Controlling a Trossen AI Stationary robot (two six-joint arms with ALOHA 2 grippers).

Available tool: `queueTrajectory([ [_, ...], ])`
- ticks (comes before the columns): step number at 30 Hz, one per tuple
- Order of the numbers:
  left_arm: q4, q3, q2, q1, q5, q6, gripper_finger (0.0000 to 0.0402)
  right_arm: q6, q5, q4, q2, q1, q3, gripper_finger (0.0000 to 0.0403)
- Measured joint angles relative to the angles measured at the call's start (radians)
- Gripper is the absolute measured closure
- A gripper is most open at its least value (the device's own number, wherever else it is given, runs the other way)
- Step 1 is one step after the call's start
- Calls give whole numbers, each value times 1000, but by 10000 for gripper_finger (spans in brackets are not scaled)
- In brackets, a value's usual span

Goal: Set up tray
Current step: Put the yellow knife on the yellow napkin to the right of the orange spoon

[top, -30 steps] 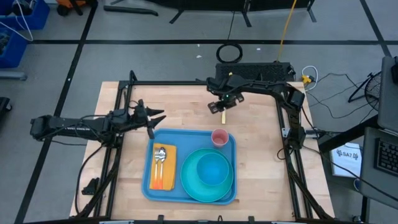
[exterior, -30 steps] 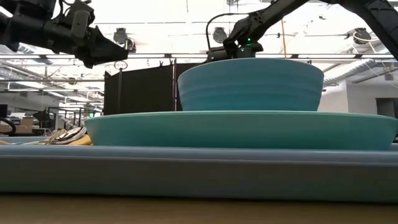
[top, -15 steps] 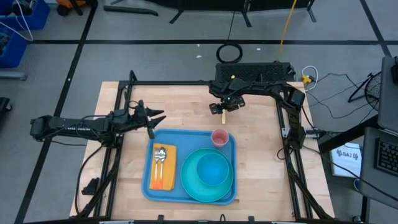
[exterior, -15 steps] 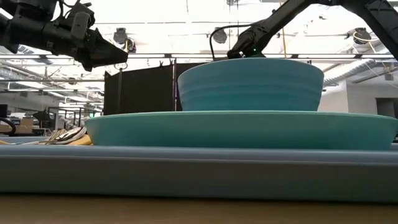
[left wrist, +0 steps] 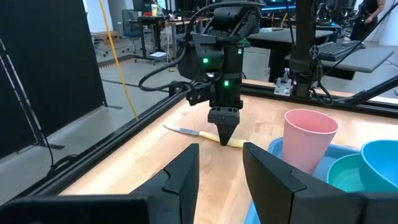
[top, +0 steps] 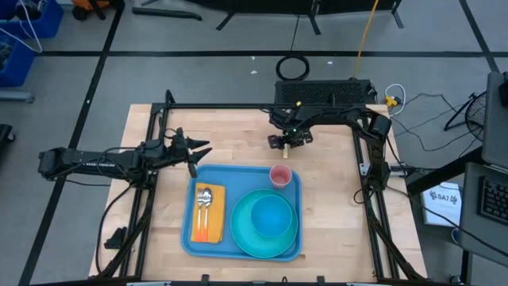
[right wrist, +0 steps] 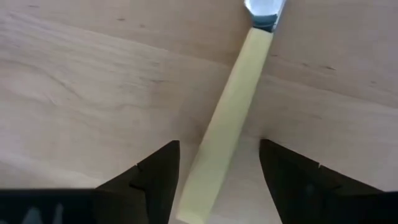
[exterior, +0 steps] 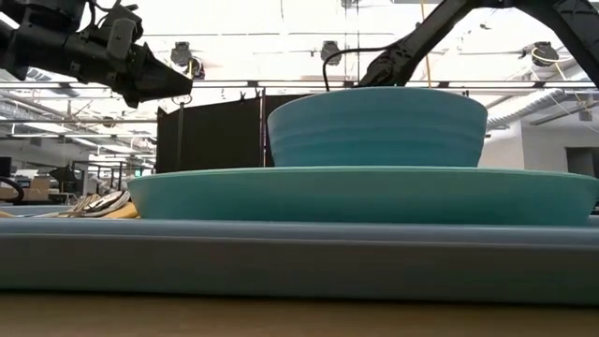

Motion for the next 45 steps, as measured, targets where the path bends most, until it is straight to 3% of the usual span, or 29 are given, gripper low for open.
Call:
queueTrajectory([
  [5, -4, 0, 0, 0, 0, 1, 273, -4, -1, 3, 1, 1, -4, 233],
  [10, -4, 0, 0, 0, 0, 1, 273, -81, 3, 15, 2, 1, -6, 353],
  [21, -24, 0, 0, 0, -25, 4, 273, -192, 28, 241, -6, 16, -8, 363],
  [24, -24, 0, 0, 1, -33, 3, 273, -211, 35, 356, -36, 26, -8, 401],
  [29, -21, 0, 0, 1, -35, -2, 273, -232, 37, 529, -109, 52, -6, 399],
  [36, -27, 0, 0, 1, -35, -3, 273, -220, -12, 497, -101, 27, -8, 400],
  [39, -27, 0, 0, 1, -35, -5, 273, -263, -95, 532, -62, 43, -7, 399],
  [45, -27, 0, 0, 1, -35, -6, 273, -344, -120, 383, -12, 62, 88, 315],
])
